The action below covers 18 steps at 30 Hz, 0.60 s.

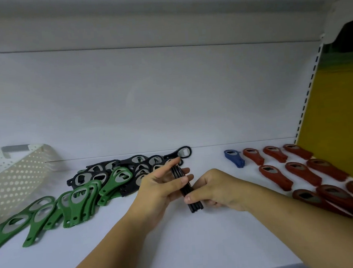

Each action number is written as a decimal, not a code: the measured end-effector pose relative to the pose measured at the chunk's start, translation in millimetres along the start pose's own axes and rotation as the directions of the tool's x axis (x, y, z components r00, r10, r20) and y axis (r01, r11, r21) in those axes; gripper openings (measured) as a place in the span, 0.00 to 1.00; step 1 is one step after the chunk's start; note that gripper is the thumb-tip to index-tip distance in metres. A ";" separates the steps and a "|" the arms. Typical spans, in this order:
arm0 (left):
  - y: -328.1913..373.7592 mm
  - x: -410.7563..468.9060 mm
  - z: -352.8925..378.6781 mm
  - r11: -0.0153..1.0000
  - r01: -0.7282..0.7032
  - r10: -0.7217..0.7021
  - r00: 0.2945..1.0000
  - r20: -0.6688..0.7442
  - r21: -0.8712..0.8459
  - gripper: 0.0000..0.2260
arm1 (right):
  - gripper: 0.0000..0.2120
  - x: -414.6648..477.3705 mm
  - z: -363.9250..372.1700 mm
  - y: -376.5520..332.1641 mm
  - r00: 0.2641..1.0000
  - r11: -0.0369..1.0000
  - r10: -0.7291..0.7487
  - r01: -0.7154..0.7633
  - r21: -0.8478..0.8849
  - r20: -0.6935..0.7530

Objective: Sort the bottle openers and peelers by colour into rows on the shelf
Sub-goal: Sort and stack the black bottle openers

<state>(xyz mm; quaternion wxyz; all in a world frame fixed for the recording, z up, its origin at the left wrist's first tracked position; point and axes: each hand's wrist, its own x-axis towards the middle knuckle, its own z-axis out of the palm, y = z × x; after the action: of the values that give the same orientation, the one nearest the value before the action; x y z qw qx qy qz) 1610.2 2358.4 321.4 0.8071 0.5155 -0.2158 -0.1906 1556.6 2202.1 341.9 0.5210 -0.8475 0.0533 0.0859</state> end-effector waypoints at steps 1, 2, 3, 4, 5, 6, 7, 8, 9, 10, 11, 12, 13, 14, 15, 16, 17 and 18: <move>-0.7 -0.7 1.0 1.000 0.006 -0.006 1.000 0.003 0.005 0.24 | 0.11 -3.6 0.5 0.5 1.000 1.000 0.013 -0.013 0.002 -0.023; -2.0 -0.3 0.9 1.000 0.012 -0.012 1.000 0.002 0.014 0.25 | 0.12 -6.6 0.2 1.3 0.998 0.999 0.032 -0.032 -0.004 -0.050; -2.7 -0.1 0.2 0.999 0.023 -0.023 1.000 -0.002 0.025 0.26 | 0.14 -9.1 -1.3 2.6 0.995 0.998 0.061 -0.062 -0.018 -0.081; -3.5 0.4 -1.2 0.999 0.036 -0.036 0.999 0.000 0.039 0.26 | 0.15 -11.3 -4.7 4.1 0.988 0.994 0.095 -0.101 -0.040 -0.120; -3.5 0.4 -2.4 0.997 0.056 -0.056 0.998 0.001 0.056 0.26 | 0.14 -13.6 -10.6 5.7 0.976 0.987 0.136 -0.149 -0.066 -0.168; -3.7 0.9 -3.8 0.994 0.078 -0.078 0.997 0.006 0.077 0.26 | 0.14 -15.2 -19.8 8.5 0.957 0.974 0.179 -0.205 -0.096 -0.227; -3.8 0.8 -4.7 0.989 0.104 -0.105 0.994 0.009 0.104 0.26 | 0.15 -17.3 -31.0 11.6 0.933 0.956 0.217 -0.263 -0.132 -0.287; -4.9 1.6 -5.7 0.983 0.126 -0.130 0.991 0.017 0.134 0.25 | 0.15 -20.2 -43.3 13.8 0.905 0.933 0.249 -0.319 -0.164 -0.346; -5.1 1.3 -5.9 0.975 0.145 -0.151 0.988 0.022 0.165 0.22 | 0.16 -23.5 -55.7 15.9 0.877 0.910 0.272 -0.369 -0.190 -0.396; -5.7 1.3 -5.8 0.969 0.157 -0.165 0.986 0.027 0.193 0.18 | 0.15 -27.1 -67.6 17.2 0.850 0.885 0.292 -0.414 -0.212 -0.439; -5.1 0.4 -5.2 0.961 0.170 -0.180 0.983 0.029 0.218 0.16 | 0.15 -30.4 -78.0 18.4 0.826 0.861 0.312 -0.455 -0.227 -0.470; -5.5 0.6 -5.5 0.953 0.177 -0.191 0.981 0.035 0.245 0.14 | 0.14 -32.6 -86.5 19.6 0.805 0.836 0.331 -0.492 -0.242 -0.492; -5.2 -0.1 -5.3 0.946 0.184 -0.201 0.979 0.037 0.268 0.13 | 0.14 -34.0 -93.0 20.6 0.788 0.811 0.345 -0.524 -0.261 -0.511; -5.4 -0.3 -5.5 0.940 0.184 -0.204 0.978 0.041 0.287 0.12 | 0.13 -34.0 -98.0 22.0 0.776 0.787 0.354 -0.548 -0.282 -0.522; -4.8 -1.4 -5.4 0.937 0.186 -0.207 0.977 0.043 0.297 0.12 | 0.13 -33.5 -101.5 22.6 0.768 0.766 0.363 -0.569 -0.301 -0.527; -5.2 -1.5 -5.9 0.934 0.186 -0.209 0.977 0.045 0.305 0.11 | 0.13 -31.7 -104.1 24.0 0.760 0.746 0.377 -0.588 -0.312 -0.529; -4.4 -2.1 -5.6 0.931 0.188 -0.213 0.976 0.046 0.314 0.10 | 0.13 -30.0 -106.0 24.7 0.751 0.730 0.396 -0.606 -0.314 -0.529; -4.5 -2.1 -5.6 0.928 0.187 -0.213 0.976 0.047 0.322 0.09 | 0.12 -27.9 -107.3 25.2 0.742 0.717 0.414 -0.623 -0.314 -0.527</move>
<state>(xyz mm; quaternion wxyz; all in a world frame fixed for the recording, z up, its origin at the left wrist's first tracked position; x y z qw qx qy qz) 1611.1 2361.9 314.9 0.6812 0.6490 -0.2225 -0.2556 1534.4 2095.0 372.9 0.2275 -0.8934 0.3829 0.0581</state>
